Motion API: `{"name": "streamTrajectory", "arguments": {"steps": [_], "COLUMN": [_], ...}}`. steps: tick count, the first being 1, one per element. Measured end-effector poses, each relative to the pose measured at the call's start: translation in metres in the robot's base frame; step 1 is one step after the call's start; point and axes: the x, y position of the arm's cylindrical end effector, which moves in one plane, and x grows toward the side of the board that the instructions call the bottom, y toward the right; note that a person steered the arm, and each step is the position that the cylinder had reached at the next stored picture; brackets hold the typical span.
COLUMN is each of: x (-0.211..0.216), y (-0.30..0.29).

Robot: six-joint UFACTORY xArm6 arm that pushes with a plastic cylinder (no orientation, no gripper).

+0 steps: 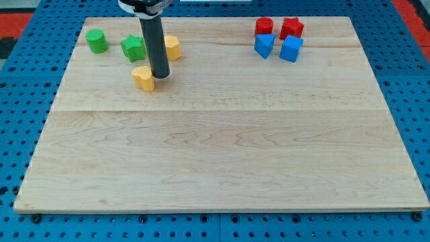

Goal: Push the yellow heart towards center

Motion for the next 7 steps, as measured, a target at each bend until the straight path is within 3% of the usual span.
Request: {"name": "streamTrajectory", "arguments": {"steps": [4, 5, 7], "x": [-0.002, 0.038, 0.054], "y": [-0.101, -0.080, 0.055]}}
